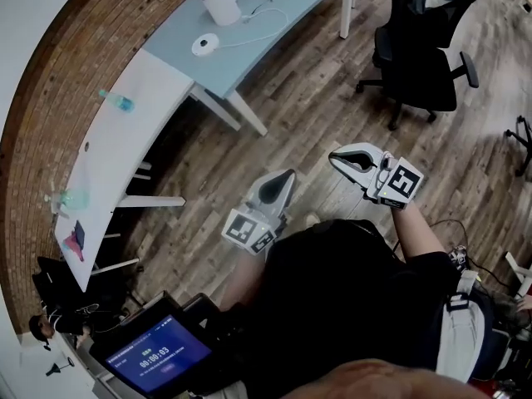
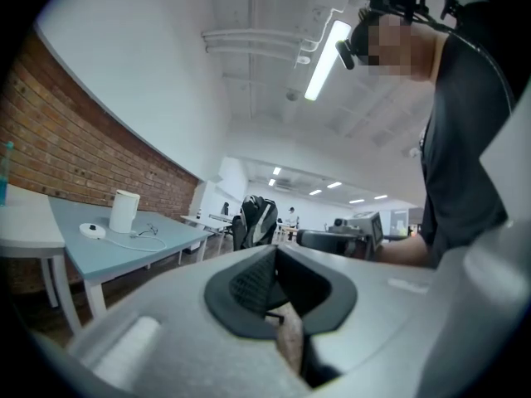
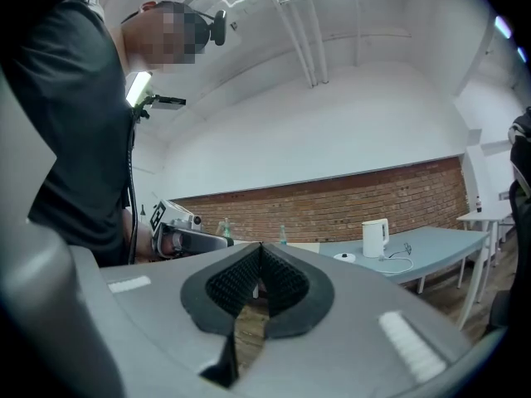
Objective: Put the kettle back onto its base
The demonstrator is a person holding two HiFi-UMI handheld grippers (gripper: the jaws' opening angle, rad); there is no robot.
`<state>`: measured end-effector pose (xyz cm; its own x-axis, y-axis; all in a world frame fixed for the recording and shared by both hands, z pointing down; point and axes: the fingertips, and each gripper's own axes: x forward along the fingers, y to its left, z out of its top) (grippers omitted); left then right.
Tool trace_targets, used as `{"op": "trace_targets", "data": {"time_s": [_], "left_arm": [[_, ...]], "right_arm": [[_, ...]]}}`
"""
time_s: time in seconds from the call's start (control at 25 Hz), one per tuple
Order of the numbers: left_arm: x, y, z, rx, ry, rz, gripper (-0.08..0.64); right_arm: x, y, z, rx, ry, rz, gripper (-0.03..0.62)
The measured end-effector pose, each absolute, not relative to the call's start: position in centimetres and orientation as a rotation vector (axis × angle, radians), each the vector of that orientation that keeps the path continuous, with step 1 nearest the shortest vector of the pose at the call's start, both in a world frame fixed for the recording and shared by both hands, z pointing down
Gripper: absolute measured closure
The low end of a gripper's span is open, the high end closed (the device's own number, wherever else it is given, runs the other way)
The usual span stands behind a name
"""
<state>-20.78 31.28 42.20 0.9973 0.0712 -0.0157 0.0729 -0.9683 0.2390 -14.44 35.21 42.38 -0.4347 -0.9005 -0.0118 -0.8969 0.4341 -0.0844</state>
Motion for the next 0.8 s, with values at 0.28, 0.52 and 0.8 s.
{"op": "trace_targets", "data": {"time_s": [0.28,0.52,0.8], "left_arm": [[-20.8,29.8,44.1,2.856,0.239,-0.006,0.555],[-19.6,29.1,43.5,2.856,0.326,-0.043,0.555],[-19.9,28.8,43.8,2.841,0.360,-0.047,0.555]], "right_arm": [[-15.1,33.2,42.6,-1.738,2.591,-0.087,0.586],[-15.7,32.3,42.3,-1.767,2.584,-0.098,0.586],[-15.6,31.9,41.2,-1.785,2.535,-0.078,0.586]]}}
